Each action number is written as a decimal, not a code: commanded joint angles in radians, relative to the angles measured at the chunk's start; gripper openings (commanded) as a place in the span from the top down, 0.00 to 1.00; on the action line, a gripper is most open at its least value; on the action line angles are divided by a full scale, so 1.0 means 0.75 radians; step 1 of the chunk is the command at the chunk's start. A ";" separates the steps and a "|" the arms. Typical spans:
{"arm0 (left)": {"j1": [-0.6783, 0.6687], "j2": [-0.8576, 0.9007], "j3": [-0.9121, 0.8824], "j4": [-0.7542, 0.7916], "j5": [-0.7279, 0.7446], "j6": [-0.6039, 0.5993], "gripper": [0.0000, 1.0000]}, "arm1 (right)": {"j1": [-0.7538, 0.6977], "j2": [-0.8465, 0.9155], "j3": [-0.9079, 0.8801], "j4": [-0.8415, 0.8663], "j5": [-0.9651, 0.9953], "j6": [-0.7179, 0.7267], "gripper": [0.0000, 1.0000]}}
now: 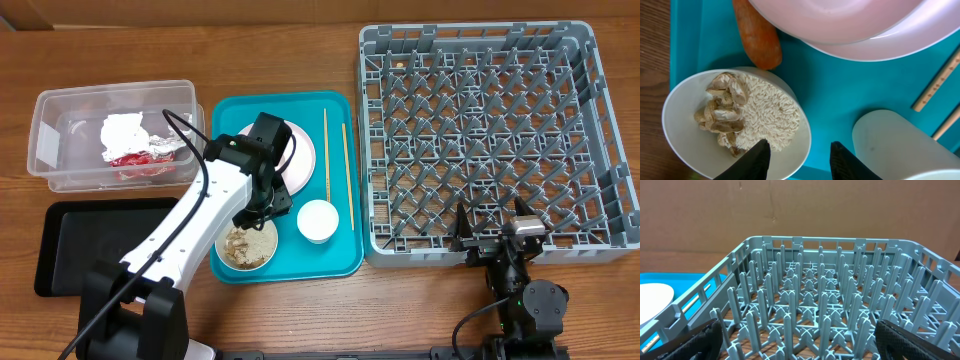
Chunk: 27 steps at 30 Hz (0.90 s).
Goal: Sort waste into correct bins and load items into the dishwasher
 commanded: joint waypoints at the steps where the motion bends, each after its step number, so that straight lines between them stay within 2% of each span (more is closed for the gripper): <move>1: -0.017 0.008 -0.041 0.034 0.013 -0.041 0.59 | -0.001 -0.005 -0.014 0.009 0.002 -0.015 0.00; 16: -0.017 0.015 -0.163 0.168 0.028 -0.039 0.54 | -0.001 -0.005 -0.014 0.009 0.002 -0.015 0.00; 27: -0.019 0.015 -0.181 0.213 0.052 -0.034 0.54 | -0.001 -0.005 -0.014 0.009 0.002 -0.015 0.00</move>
